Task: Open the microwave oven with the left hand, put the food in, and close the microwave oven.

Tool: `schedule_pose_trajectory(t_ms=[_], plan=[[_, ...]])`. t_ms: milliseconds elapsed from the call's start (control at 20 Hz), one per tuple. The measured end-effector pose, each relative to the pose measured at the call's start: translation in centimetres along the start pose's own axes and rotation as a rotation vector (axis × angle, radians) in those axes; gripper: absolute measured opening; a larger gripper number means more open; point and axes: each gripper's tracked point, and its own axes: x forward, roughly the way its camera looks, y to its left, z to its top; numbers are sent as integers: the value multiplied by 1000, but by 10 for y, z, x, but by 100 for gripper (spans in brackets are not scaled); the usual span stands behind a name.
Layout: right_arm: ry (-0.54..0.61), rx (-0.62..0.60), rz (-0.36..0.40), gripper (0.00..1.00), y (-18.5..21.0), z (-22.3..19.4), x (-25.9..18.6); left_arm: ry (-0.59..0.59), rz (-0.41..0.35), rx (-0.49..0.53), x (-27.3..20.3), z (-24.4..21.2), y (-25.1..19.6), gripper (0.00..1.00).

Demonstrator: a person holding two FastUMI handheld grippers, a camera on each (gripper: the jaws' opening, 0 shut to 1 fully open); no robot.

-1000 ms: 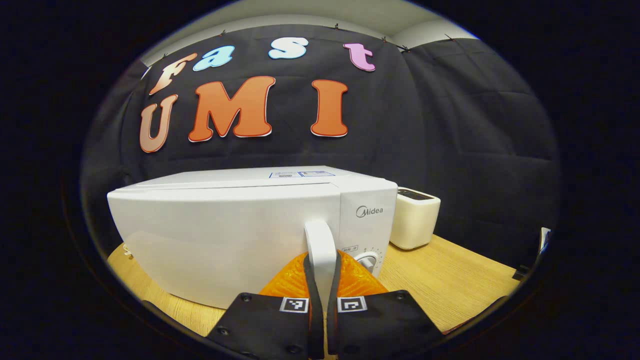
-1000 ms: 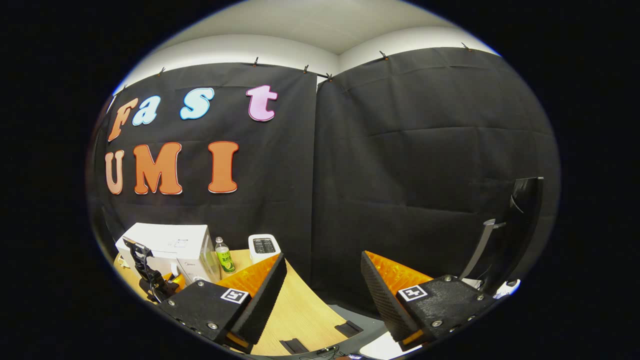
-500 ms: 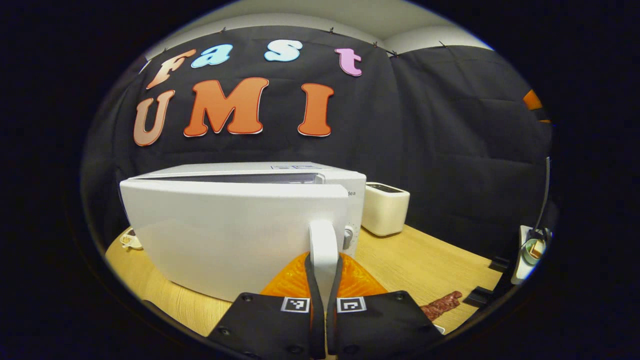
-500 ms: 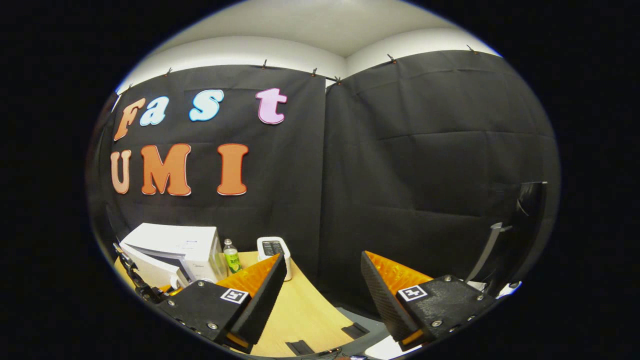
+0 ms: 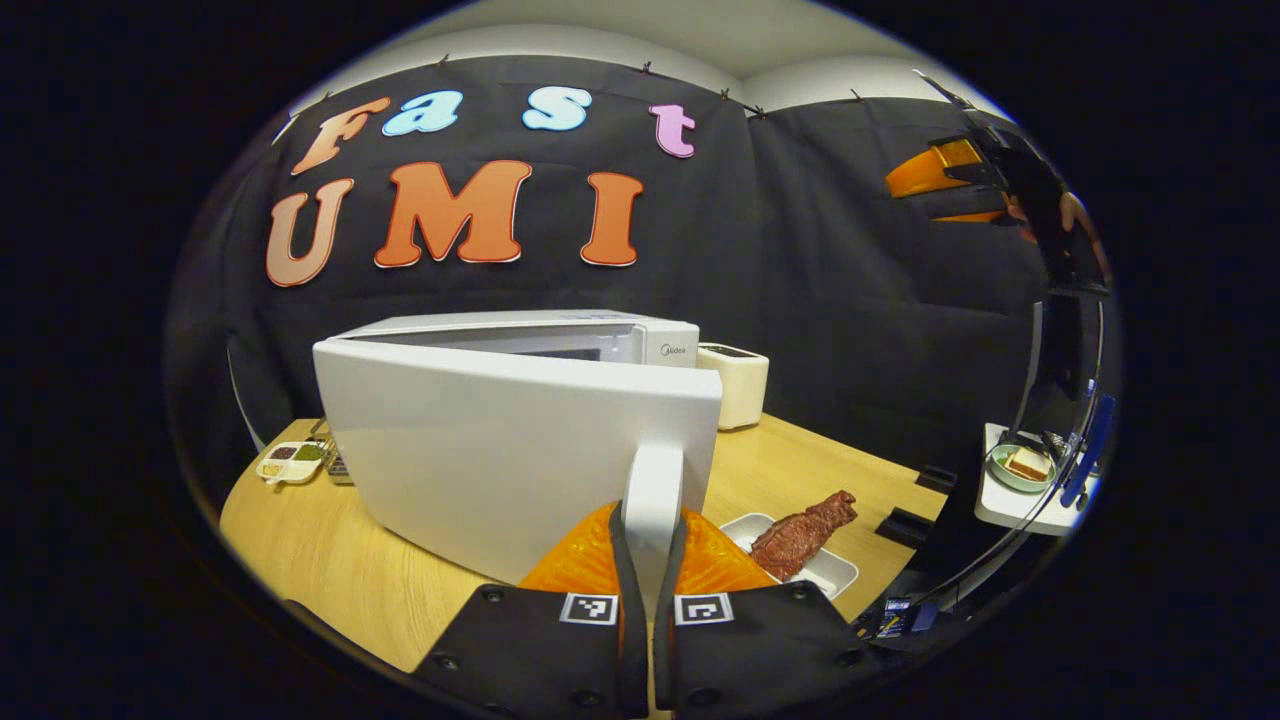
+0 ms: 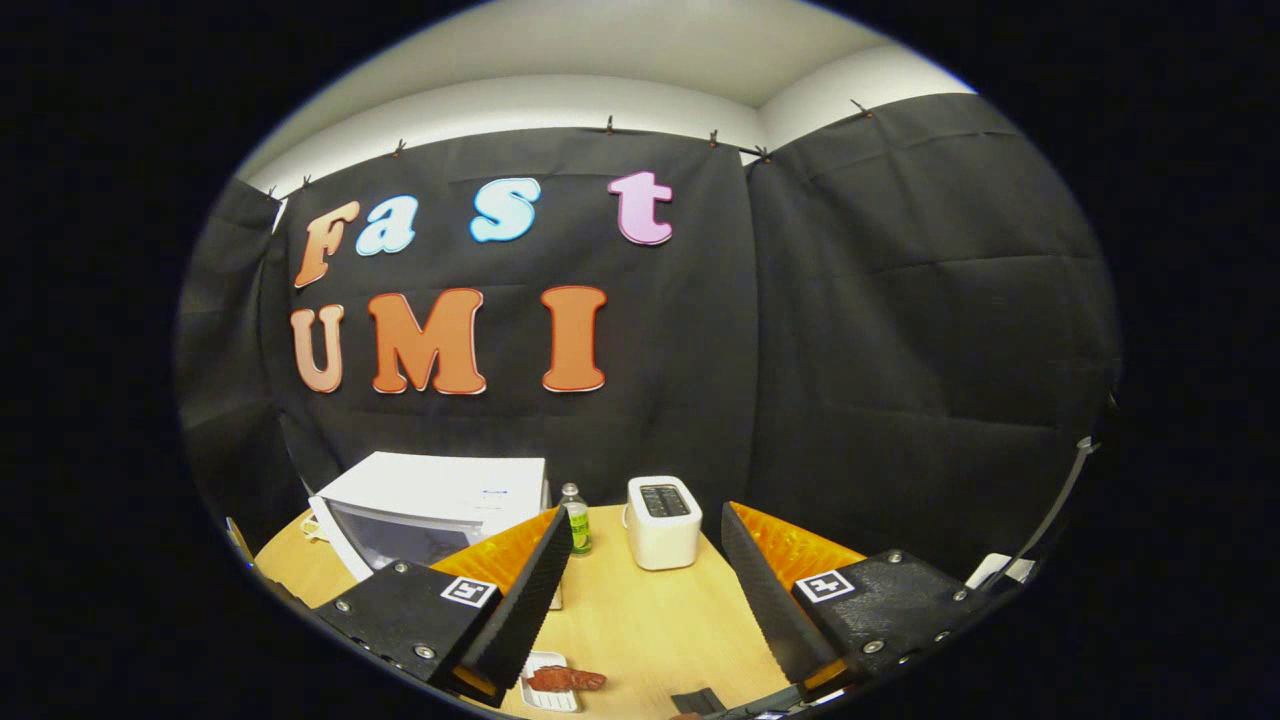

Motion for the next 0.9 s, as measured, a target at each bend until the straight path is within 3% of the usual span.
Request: schedule_pose_trajectory(t_ms=[50,250,300,350,400,550,650,800,900], plan=[[5,-2,23,93,11,-2,4,3,5,4,-12,-2,6,6],[18,-2,115,93,55,-5,15,21,56,-7,-57,-13,31,6],[19,-2,135,98,64,-6,17,21,80,-9,-66,-14,38,5],[21,-3,155,98,74,-6,20,23,108,-5,-75,-16,46,12],[22,-1,176,93,85,-5,22,24,139,-1,-85,-18,56,12],[29,11,239,93,114,-8,26,29,234,-30,-115,-25,85,13],[35,15,280,93,134,-10,28,33,300,-83,-133,-30,105,24],[47,14,331,93,158,-14,30,26,417,-131,-162,-35,136,22],[48,20,363,93,174,-14,32,22,479,-156,-181,-37,150,30]])
